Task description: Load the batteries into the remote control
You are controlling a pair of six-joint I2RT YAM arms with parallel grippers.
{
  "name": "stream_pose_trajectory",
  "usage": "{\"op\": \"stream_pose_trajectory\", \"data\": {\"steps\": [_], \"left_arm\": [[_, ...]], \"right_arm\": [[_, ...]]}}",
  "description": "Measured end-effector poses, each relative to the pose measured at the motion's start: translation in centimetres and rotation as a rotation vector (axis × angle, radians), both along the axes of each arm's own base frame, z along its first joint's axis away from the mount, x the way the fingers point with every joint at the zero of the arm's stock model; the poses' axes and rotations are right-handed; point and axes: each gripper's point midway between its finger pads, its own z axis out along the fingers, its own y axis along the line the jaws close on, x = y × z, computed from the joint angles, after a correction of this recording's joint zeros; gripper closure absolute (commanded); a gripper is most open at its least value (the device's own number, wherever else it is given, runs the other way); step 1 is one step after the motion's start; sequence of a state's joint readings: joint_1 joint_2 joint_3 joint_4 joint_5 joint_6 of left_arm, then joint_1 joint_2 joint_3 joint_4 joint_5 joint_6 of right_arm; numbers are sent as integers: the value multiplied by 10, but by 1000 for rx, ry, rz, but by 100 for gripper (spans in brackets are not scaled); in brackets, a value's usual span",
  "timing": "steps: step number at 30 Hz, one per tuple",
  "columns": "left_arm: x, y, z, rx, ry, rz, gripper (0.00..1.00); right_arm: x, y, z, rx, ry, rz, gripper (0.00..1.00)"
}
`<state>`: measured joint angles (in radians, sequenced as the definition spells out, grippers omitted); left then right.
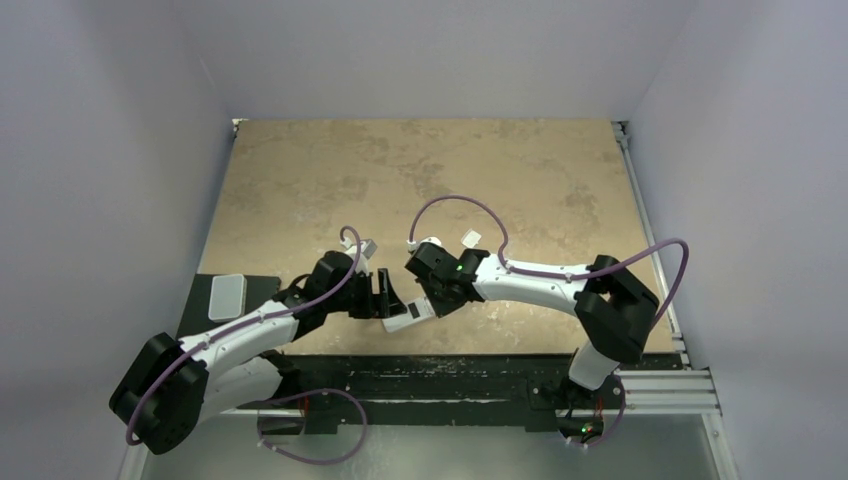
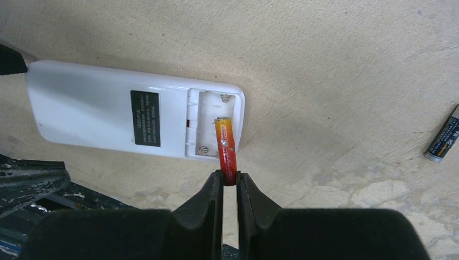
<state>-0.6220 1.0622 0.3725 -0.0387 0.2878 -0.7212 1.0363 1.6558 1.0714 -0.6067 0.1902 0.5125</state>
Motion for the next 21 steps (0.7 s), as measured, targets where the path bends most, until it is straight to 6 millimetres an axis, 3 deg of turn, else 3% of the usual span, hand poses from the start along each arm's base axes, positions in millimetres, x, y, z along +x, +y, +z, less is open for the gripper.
{"op": "stream_pose_trajectory", "data": {"steps": [21], "left_arm": [[1, -7, 7, -36, -16, -23, 27]], "right_arm": [[-3, 0, -8, -13, 20, -27, 93]]}}
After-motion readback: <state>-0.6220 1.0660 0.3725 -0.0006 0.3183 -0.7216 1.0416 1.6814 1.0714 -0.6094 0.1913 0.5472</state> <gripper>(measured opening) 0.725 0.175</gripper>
